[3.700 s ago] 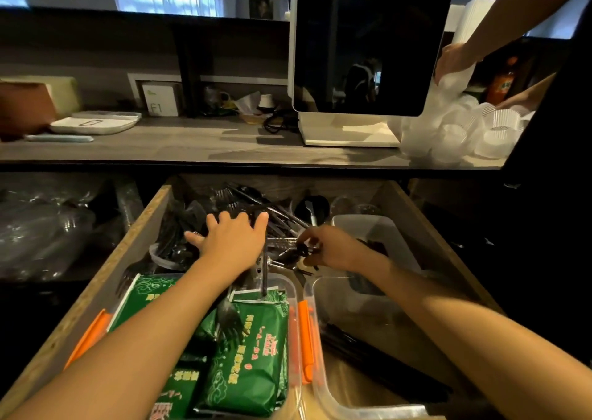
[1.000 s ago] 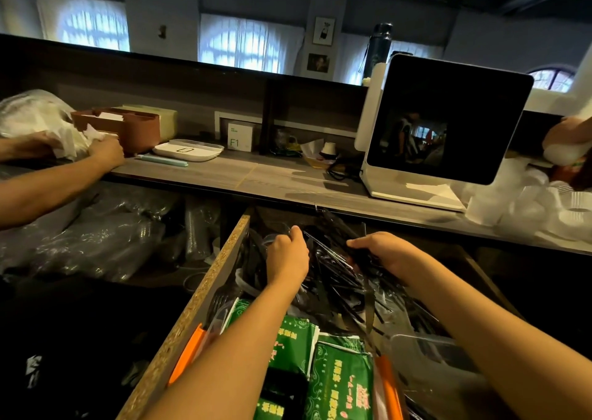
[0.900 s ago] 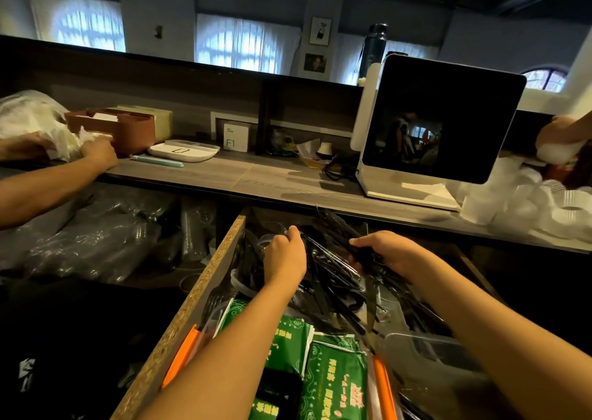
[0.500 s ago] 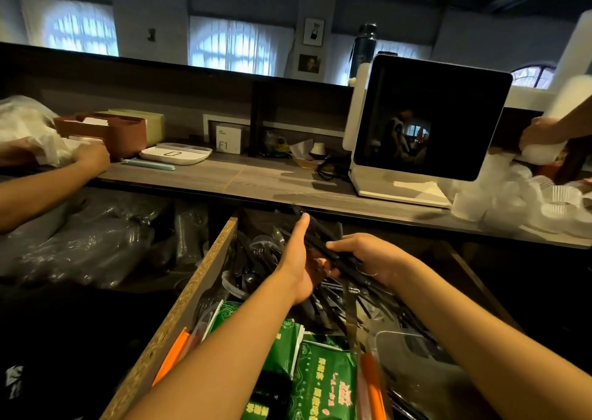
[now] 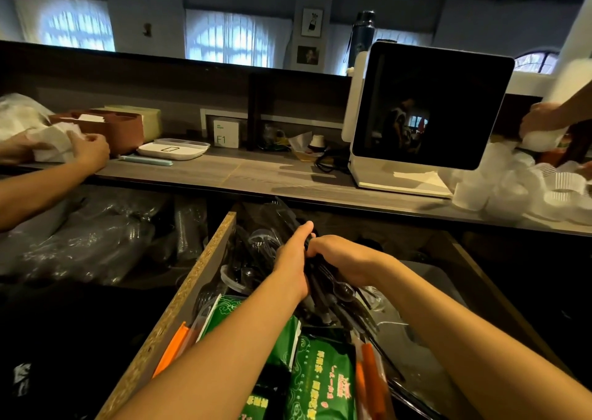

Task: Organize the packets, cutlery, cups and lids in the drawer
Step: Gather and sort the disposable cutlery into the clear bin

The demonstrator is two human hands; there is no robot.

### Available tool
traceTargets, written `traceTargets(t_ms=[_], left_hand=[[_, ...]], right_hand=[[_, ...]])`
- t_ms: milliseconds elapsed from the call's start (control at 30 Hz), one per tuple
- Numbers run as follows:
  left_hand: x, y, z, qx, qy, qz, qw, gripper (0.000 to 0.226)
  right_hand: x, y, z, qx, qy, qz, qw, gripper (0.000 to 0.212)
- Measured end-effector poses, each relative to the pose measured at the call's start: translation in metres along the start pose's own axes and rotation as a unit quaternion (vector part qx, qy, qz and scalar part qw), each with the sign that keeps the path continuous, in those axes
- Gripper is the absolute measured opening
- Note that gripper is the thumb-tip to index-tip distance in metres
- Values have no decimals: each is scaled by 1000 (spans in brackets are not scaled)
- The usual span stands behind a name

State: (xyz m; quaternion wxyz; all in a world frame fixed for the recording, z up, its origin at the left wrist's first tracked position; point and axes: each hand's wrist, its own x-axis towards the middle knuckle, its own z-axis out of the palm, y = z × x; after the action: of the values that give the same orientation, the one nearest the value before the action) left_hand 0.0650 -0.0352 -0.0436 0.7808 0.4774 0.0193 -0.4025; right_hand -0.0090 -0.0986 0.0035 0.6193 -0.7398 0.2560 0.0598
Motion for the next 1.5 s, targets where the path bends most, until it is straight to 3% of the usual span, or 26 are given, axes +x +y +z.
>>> traceTargets(t_ms=[133,233,333,500,633,833,1067,1267,1367,1433,1500], left_hand=[[6,-2,0,-38,10,5,999,59],[6,4,-1,-90,12,16,996,54],[11,8,-3,-121,19,20,992,50],[11,7,-1,-187,-26,21,982,26],[10,9,1,-267,-32,30,963,30],[11,8,2,-334,-44,37,941,26],[6,7,5,-367,-55,65,926,26],[-1,10,5,-380,-39,89,920,25],[-3,8,6,-375,-28,94,922,24],[-5,8,7,-371,-20,99,923,24],[-7,8,9,-368,-18,101,924,24]], right_hand=[[-5,-5,-5,-12,-25,3,1000,20],[-1,-4,-5,9,-4,-4,1000,31],[-1,-3,-5,-60,43,-54,996,15],[-17,-4,-23,-132,66,-109,983,27],[-26,10,-44,-16,99,-130,986,29],[-35,51,-46,124,267,-152,944,37],[-51,64,-35,230,259,-58,936,53],[-60,55,-40,160,122,80,976,65],[-67,52,-46,214,41,96,971,57],[-66,53,-55,217,51,78,972,52],[-62,55,-59,213,120,49,968,47]])
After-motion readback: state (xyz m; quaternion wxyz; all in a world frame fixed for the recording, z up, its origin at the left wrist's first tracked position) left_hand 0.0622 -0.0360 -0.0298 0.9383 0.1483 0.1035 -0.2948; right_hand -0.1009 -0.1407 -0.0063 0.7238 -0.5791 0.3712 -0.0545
